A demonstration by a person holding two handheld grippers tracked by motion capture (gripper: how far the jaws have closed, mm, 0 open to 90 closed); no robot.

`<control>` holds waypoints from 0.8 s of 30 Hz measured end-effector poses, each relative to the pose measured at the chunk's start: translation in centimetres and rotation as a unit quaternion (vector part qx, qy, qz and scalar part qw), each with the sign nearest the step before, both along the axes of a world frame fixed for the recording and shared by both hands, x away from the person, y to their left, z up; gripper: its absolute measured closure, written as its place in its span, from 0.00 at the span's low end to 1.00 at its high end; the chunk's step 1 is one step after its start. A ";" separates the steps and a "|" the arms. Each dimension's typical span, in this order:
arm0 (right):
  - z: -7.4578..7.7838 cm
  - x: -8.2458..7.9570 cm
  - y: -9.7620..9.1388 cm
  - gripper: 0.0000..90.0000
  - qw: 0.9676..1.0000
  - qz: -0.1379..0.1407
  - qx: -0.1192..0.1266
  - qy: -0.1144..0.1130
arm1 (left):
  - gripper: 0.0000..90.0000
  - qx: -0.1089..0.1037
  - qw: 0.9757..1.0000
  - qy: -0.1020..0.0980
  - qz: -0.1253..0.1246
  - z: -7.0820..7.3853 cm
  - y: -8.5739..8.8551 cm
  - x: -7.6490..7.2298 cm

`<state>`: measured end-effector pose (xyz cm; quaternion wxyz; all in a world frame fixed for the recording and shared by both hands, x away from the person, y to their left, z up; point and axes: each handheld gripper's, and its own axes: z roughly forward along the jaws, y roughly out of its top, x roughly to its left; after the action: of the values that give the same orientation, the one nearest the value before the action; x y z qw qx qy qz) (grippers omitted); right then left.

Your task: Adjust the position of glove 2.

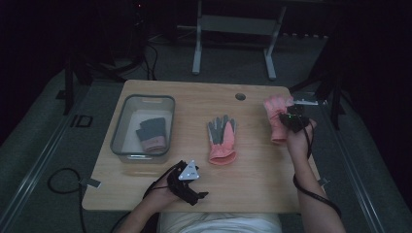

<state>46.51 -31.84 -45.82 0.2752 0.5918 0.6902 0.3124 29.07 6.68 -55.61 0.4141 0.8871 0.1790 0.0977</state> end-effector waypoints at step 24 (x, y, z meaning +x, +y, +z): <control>-2.1 -7.6 5.2 0.95 0.998 -0.040 0.043 -0.009 | 0.05 0.003 1.000 -0.002 -0.007 0.1 -0.1 -0.1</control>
<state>38.92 -26.62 -47.93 0.2677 0.6272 0.6499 0.3357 28.93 6.58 -55.50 0.4128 0.8891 0.1719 0.0975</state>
